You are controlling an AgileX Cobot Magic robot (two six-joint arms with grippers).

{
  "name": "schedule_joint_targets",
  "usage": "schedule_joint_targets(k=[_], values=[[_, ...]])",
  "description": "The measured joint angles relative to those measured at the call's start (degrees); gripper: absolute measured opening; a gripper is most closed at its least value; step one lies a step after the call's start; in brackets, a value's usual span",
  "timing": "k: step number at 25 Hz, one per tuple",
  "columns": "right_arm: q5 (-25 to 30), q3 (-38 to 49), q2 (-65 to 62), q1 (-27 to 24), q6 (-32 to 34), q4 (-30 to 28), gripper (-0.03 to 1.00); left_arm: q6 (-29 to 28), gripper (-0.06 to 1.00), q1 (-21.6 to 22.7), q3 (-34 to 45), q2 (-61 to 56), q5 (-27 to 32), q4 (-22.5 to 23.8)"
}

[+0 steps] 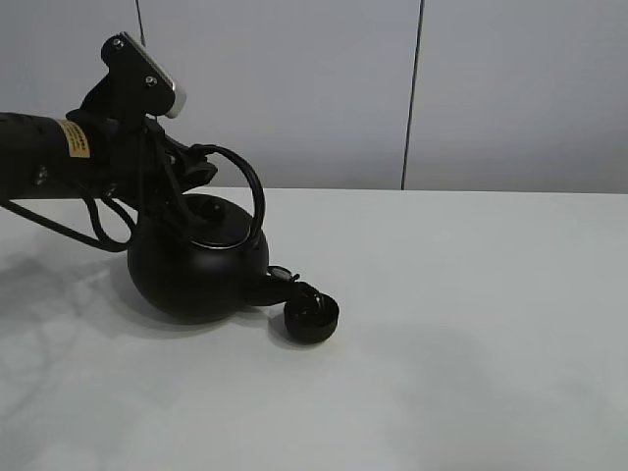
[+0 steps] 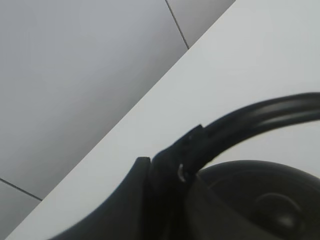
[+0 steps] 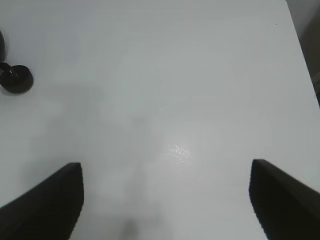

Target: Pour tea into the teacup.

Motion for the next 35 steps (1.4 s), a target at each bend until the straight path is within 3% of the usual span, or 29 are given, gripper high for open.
schedule_joint_targets(k=[14, 26, 30, 35], values=[[0.06, 0.00, 0.00, 0.00, 0.00, 0.00, 0.62, -0.33, 0.09, 0.00, 0.00, 0.00, -0.12, -0.62], [0.06, 0.00, 0.00, 0.00, 0.00, 0.00, 0.62, -14.98, 0.09, 0.00, 0.00, -1.17, -2.75, -2.22], [0.06, 0.00, 0.00, 0.00, 0.00, 0.00, 0.62, -15.77, 0.09, 0.05, 0.71, -3.13, -3.69, -6.42], [0.01, 0.00, 0.00, 0.00, 0.00, 0.00, 0.62, -15.31, 0.09, 0.35, 5.78, -3.48, -9.22, -14.69]])
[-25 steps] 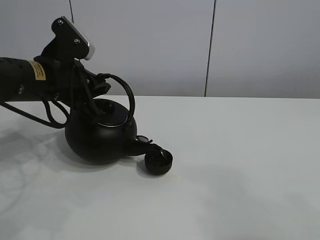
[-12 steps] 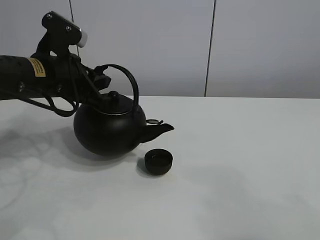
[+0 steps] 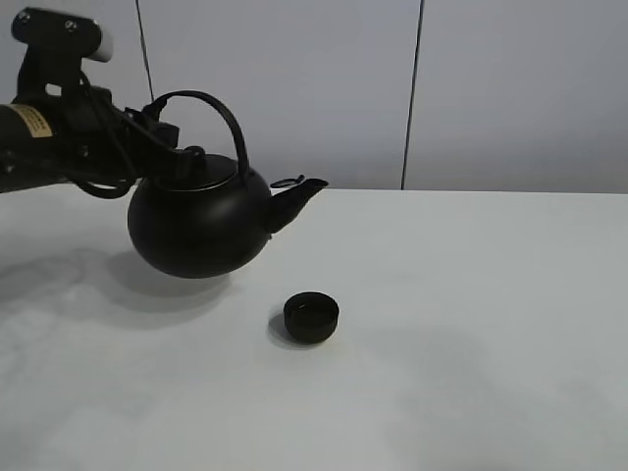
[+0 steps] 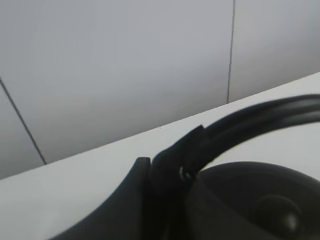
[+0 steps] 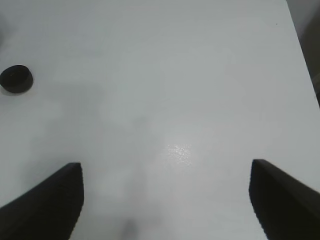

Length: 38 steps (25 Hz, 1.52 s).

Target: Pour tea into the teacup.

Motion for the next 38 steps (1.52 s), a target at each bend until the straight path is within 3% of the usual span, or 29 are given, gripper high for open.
schedule_joint_targets(k=[5, 11, 20, 38], values=[[0.00, 0.00, 0.00, 0.00, 0.00, 0.00, 0.62, 0.65, 0.09, 0.00, 4.91, 0.00, -3.82, -5.96], [0.00, 0.00, 0.00, 0.00, 0.00, 0.00, 0.62, 0.65, 0.09, 0.00, 8.72, 0.00, -6.99, -9.50], [0.00, 0.00, 0.00, 0.00, 0.00, 0.00, 0.62, -3.31, 0.09, 0.05, 12.35, 0.00, -7.74, -9.94], [-0.01, 0.00, 0.00, 0.00, 0.00, 0.00, 0.62, 0.24, 0.09, 0.05, 16.11, -0.12, -9.89, -9.10]])
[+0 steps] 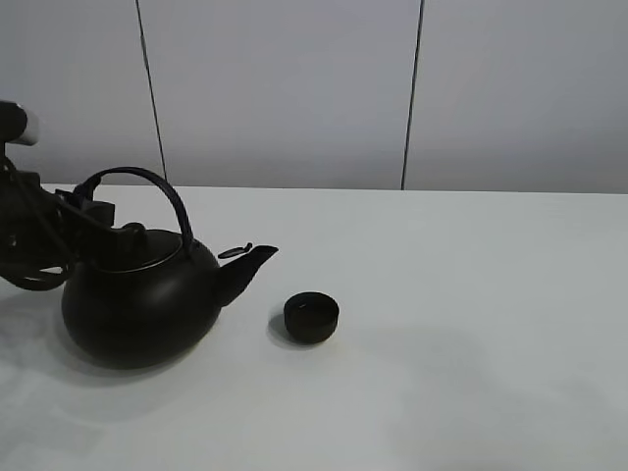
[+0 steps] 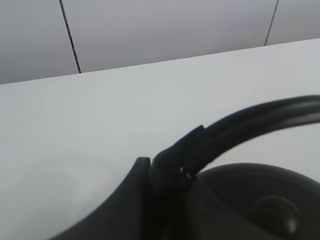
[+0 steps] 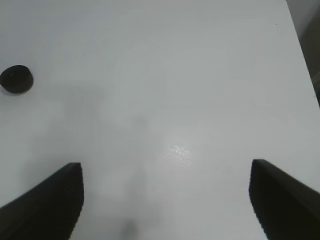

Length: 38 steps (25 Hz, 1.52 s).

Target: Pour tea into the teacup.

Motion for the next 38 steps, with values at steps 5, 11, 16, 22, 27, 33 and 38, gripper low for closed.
schedule_joint_targets(k=[5, 11, 16, 22, 27, 33, 38], values=[[0.00, 0.00, 0.00, 0.00, 0.00, 0.00, 0.62, 0.04, 0.09, 0.00, 0.07, 0.00, 0.00, 1.27], [0.00, 0.00, 0.00, 0.00, 0.00, 0.00, 0.62, -0.19, 0.18, 0.00, 0.07, -0.21, -1.31, 2.04], [0.00, 0.00, 0.00, 0.00, 0.00, 0.00, 0.62, -0.72, 0.32, 0.00, -0.02, -0.60, -3.99, 2.43], [0.00, 0.00, 0.00, 0.00, 0.00, 0.00, 0.62, -0.90, 0.46, 0.00, 1.45, -1.25, -5.43, 2.59], [-0.05, 0.00, 0.00, 0.00, 0.00, 0.00, 0.62, -0.96, 0.60, 0.00, 3.94, -2.55, -6.41, 2.59], [-0.05, 0.00, 0.00, 0.00, 0.00, 0.00, 0.62, -1.07, 0.63, 0.00, 6.63, -6.88, -4.86, 2.59], [-0.05, 0.00, 0.00, 0.00, 0.00, 0.00, 0.62, -1.11, 0.63, 0.00, 7.44, -10.55, 2.66, 3.76]])
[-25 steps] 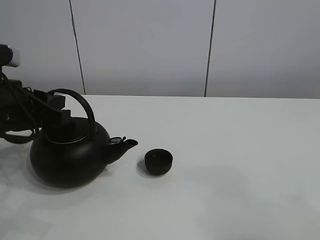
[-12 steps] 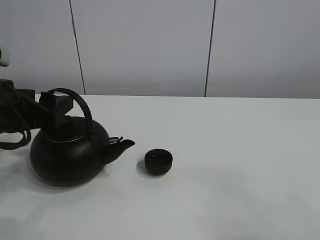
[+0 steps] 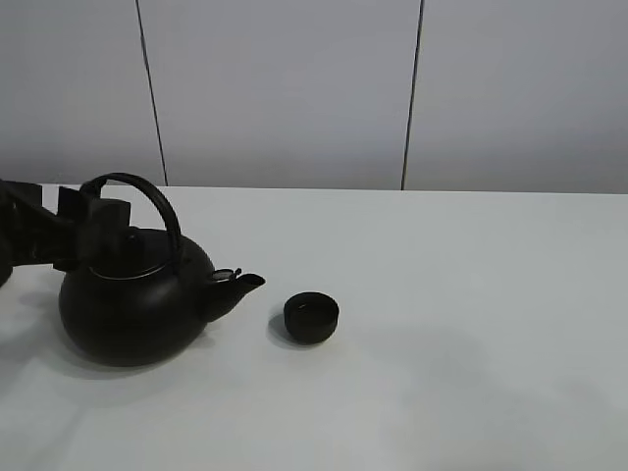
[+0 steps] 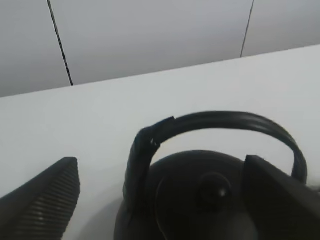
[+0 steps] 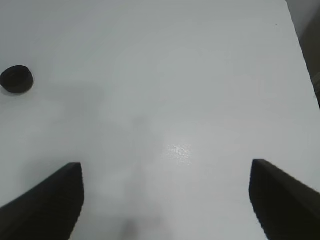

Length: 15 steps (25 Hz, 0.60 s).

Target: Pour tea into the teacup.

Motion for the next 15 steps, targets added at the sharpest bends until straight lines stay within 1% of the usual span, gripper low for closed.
schedule_joint_targets(k=[4, 7, 8, 10, 13, 15], values=[[0.00, 0.00, 0.00, 0.00, 0.00, 0.00, 0.62, 0.00, 0.63, 0.00, 0.19, -6.19, 5.67, 0.00], [0.00, 0.00, 0.00, 0.00, 0.00, 0.00, 0.62, 0.00, 0.63, 0.00, -0.56, -12.79, 13.75, 0.50], [0.00, 0.00, 0.00, 0.00, 0.00, 0.00, 0.62, 0.00, 0.64, 0.00, -1.53, -15.49, 18.50, 0.97], [0.00, 0.00, 0.00, 0.00, 0.00, 0.00, 0.62, 0.00, 0.66, 0.00, -6.09, -20.79, 29.36, 2.56], [0.00, 0.00, 0.00, 0.00, 0.00, 0.00, 0.62, 0.00, 0.69, 0.00, -16.79, -25.78, 47.34, 4.77], [0.04, 0.00, 0.00, 0.00, 0.00, 0.00, 0.62, 0.00, 0.69, 0.41, -24.23, -26.96, 55.21, 6.59]])
